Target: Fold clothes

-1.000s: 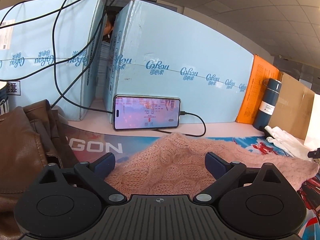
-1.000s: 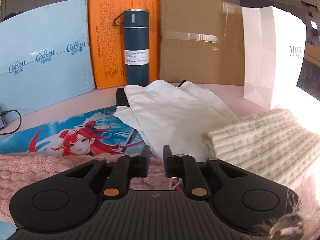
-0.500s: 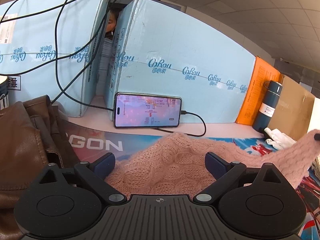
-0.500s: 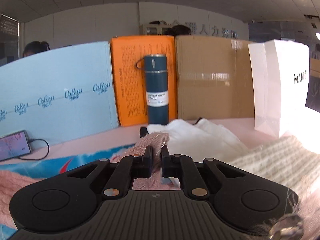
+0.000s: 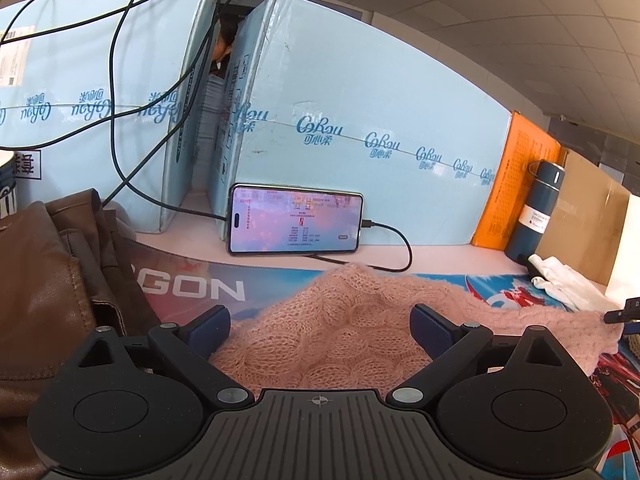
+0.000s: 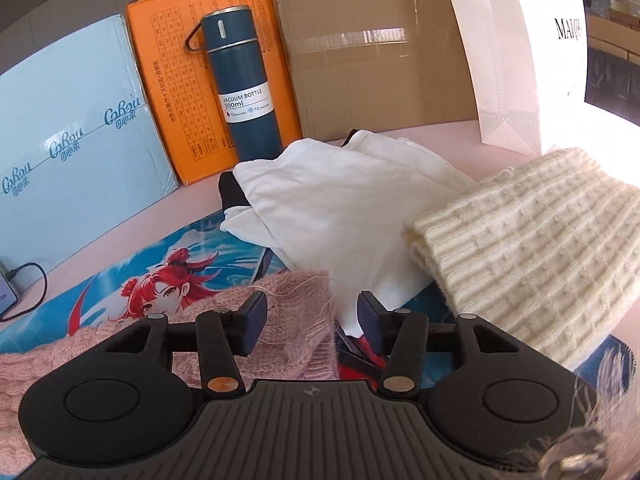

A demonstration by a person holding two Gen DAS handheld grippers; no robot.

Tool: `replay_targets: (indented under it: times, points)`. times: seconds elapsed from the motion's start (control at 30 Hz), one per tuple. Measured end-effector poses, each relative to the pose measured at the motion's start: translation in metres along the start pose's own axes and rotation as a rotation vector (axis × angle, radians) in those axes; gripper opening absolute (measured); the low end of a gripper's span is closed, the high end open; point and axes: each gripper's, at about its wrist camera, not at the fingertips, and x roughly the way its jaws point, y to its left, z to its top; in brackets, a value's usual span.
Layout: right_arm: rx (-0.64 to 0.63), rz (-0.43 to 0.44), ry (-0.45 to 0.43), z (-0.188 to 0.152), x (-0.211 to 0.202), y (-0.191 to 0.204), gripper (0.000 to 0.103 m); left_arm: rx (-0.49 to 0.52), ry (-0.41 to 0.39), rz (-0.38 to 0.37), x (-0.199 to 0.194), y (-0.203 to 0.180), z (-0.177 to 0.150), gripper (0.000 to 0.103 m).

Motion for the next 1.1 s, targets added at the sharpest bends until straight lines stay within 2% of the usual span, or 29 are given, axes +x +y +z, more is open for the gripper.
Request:
replay_targets:
  times: [0.13,0.2,0.27,0.3,0.4,0.53,0.57,0.67,0.8,0.87,0.97,1.1]
  points:
    - [0.023,-0.008,0.063,-0.011,0.011,0.006,0.048,-0.004,-0.004,0.000,-0.001,0.001,0.000,0.098]
    - [-0.058,-0.040,0.005,-0.021,0.010,0.019,0.044,-0.010,-0.005,-0.001,-0.001,0.002,0.000,0.098]
    - [-0.140,-0.015,-0.033,-0.031,0.005,0.028,0.018,-0.015,-0.003,-0.001,-0.001,0.002,0.000,0.098]
    - [-0.132,0.007,-0.042,-0.030,0.001,0.027,0.015,-0.018,-0.003,-0.002,-0.001,0.003,0.000,0.098]
    - [-0.099,0.067,-0.082,-0.029,-0.014,0.021,0.013,-0.023,-0.008,-0.005,-0.002,0.003,0.000,0.098]
    - [-0.037,0.114,-0.190,-0.017,-0.054,0.002,0.013,-0.026,-0.009,-0.007,-0.002,0.003,0.000,0.098]
    - [-0.035,0.105,-0.214,-0.015,-0.063,-0.001,0.013,-0.025,-0.011,-0.010,-0.003,0.003,0.000,0.098]
    - [-0.044,0.007,-0.276,-0.009,-0.079,-0.014,0.013,-0.020,-0.013,-0.020,-0.003,0.002,0.000,0.098]
    - [0.016,0.007,-0.253,-0.007,-0.079,-0.026,0.013,-0.009,-0.006,-0.031,-0.002,-0.001,-0.001,0.098]
    - [0.016,0.087,-0.256,-0.011,-0.079,-0.019,0.013,-0.008,-0.007,-0.032,-0.003,-0.001,-0.001,0.098]
    - [0.042,0.235,-0.216,-0.017,-0.078,0.001,0.013,-0.017,-0.009,-0.032,-0.003,0.000,-0.001,0.098]
    - [0.015,0.348,-0.136,-0.026,-0.066,0.041,0.013,-0.028,-0.006,-0.032,-0.003,0.002,-0.001,0.098]
